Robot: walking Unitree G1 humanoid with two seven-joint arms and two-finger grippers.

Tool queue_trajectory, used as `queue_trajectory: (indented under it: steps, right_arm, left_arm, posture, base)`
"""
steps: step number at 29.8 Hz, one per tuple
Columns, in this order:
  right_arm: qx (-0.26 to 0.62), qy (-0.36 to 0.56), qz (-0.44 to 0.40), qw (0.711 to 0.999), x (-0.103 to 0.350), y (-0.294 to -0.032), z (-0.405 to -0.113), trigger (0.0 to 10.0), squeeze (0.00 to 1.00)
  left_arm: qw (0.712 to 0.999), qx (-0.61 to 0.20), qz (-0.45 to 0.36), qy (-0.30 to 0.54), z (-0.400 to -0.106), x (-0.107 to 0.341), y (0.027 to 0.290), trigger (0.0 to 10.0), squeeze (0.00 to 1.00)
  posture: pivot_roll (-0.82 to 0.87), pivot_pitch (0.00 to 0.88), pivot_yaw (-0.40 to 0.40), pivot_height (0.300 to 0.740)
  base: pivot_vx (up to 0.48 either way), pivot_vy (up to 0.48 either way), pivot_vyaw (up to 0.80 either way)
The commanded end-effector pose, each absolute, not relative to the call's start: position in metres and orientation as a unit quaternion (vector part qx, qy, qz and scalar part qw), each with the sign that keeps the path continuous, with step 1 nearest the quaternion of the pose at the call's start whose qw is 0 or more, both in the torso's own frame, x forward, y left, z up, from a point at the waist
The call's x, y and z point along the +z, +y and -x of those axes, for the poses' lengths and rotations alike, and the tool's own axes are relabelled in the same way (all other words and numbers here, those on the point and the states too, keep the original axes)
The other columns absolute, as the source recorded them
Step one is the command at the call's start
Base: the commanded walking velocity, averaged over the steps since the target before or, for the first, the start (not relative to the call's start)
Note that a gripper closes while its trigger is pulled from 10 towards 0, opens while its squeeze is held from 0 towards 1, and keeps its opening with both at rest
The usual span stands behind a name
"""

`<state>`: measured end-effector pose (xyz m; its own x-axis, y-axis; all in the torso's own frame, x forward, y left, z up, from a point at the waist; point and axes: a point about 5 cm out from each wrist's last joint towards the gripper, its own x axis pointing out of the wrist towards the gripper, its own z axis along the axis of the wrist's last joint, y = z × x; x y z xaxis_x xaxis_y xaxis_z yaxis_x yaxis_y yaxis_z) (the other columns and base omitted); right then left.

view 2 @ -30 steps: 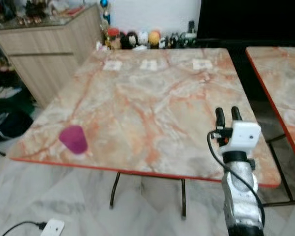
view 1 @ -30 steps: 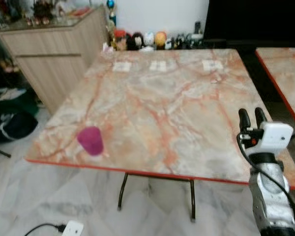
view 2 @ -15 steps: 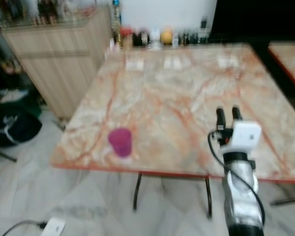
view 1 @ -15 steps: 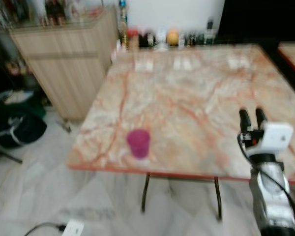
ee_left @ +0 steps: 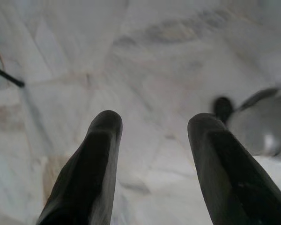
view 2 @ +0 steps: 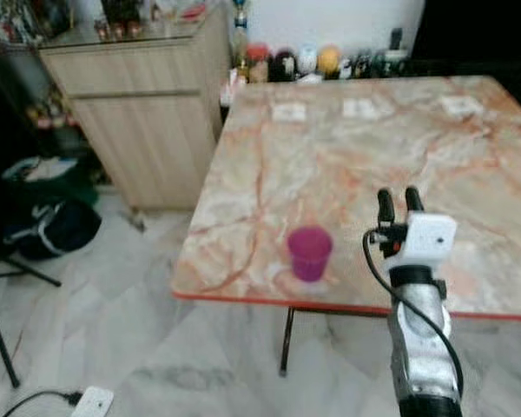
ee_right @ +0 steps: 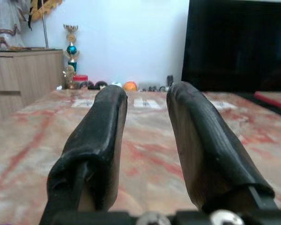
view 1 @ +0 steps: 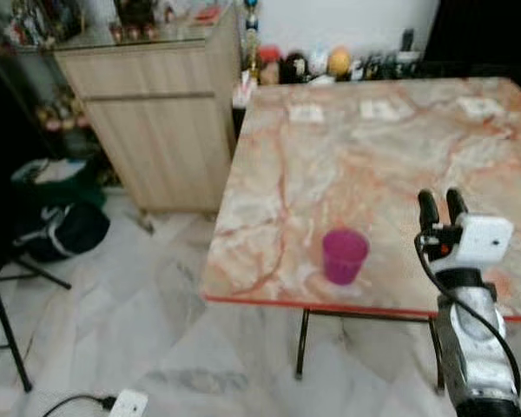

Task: Setting the table

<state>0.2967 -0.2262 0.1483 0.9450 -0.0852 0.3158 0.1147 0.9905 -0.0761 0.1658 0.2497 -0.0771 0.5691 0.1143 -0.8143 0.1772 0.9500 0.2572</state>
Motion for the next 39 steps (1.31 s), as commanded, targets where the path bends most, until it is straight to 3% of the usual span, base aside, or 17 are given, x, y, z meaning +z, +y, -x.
queue_trajectory:
  steps: [1,24,39]
  right_arm:
    - [-0.037,-0.166,0.039,0.985,0.151,-0.216,-0.299,10.0,0.00]
    - [-0.069,-0.166,0.039,0.983,0.153,-0.227,-0.286,10.0,0.00]
    - [-0.069,-0.154,0.037,0.985,0.150,-0.225,-0.285,10.0,0.00]
  left_arm:
    - [0.869,-0.008,-0.157,0.469,-0.160,-0.077,0.257,10.0,0.00]
    - [0.869,-0.019,-0.167,0.466,-0.161,-0.077,0.256,10.0,0.00]
    - [0.868,-0.019,-0.169,0.467,-0.161,-0.077,0.257,10.0,0.00]
  posture:
    - [0.05,0.000,0.040,0.740]
    - [0.05,0.000,0.035,0.740]
    - [0.05,0.000,0.035,0.740]
  base:
    - [0.000,0.480,0.00]
    - [0.000,0.000,0.00]
    - [0.000,-0.352,0.00]
